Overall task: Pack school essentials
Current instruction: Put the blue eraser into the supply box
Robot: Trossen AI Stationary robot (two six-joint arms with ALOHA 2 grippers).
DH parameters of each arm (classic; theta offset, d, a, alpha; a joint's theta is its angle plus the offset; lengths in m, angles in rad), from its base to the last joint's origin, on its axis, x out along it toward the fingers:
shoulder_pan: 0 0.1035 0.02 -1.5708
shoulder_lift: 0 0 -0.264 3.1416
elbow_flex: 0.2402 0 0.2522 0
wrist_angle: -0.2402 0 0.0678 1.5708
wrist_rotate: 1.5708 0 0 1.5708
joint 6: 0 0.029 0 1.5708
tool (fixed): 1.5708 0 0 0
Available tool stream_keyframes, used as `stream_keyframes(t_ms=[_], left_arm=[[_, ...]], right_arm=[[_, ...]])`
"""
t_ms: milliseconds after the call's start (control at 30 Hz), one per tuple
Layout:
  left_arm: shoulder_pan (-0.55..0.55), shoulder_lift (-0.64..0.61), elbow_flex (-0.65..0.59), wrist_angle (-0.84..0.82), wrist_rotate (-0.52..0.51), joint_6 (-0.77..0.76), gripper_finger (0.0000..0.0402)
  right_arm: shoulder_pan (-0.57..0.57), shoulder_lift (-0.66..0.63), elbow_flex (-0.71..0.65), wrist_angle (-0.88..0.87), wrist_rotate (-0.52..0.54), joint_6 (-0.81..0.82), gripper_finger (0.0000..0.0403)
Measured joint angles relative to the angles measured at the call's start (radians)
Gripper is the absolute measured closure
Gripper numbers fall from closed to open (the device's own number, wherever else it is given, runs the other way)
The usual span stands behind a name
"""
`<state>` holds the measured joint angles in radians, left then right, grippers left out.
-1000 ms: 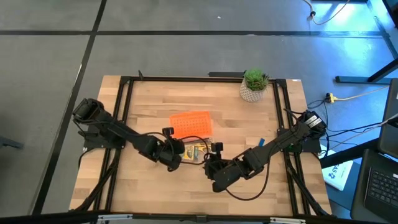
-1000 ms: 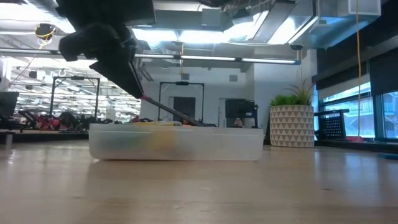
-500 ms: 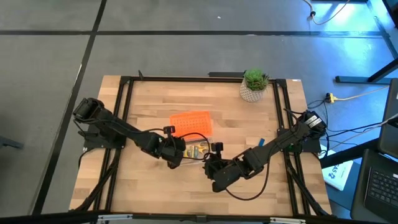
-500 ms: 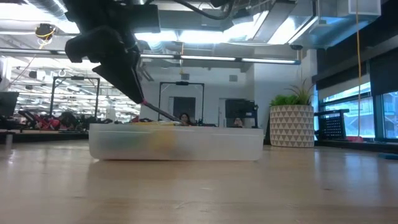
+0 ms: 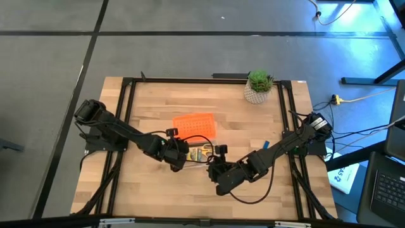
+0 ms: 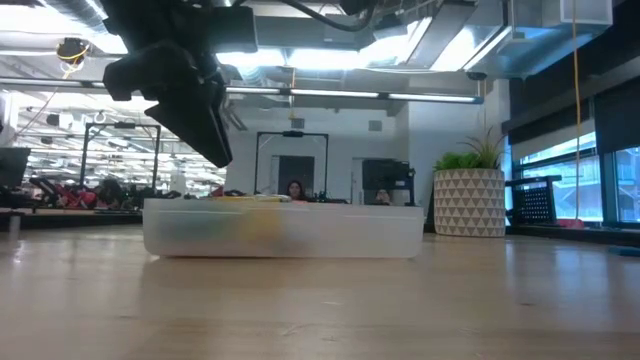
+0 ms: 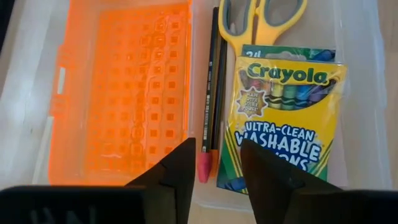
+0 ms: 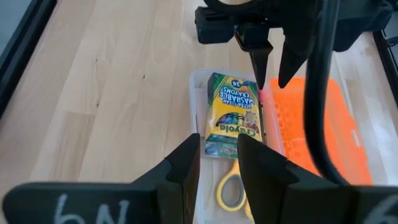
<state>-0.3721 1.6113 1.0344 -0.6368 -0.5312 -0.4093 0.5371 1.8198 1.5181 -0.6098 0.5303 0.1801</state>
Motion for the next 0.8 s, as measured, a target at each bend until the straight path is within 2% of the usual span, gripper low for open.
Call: stream_keyframes(t_ms=[167, 467, 600, 800], left_arm=[[-0.011, -0.009, 0.0, -0.004, -0.001, -0.05, 0.0283], [-0.101, -0.052, 0.0, -0.011, -0.002, -0.112, 0.0284], [-0.145, -0.094, 0.0, -0.025, -0.002, -0.143, 0.0284], [-0.199, -0.166, 0.0, -0.032, -0.003, -0.166, 0.0284]], right_arm=[[0.0, 0.0, 0.0, 0.019, -0.045, 0.049, 0.0293], [0.0, 0.0, 0.0, 0.056, -0.181, 0.094, 0.0293], [-0.002, 0.0, 0.0, -0.01, -0.186, 0.238, 0.0293], [-0.015, -0.005, 0.022, -0.312, -0.192, 0.577, 0.0293]])
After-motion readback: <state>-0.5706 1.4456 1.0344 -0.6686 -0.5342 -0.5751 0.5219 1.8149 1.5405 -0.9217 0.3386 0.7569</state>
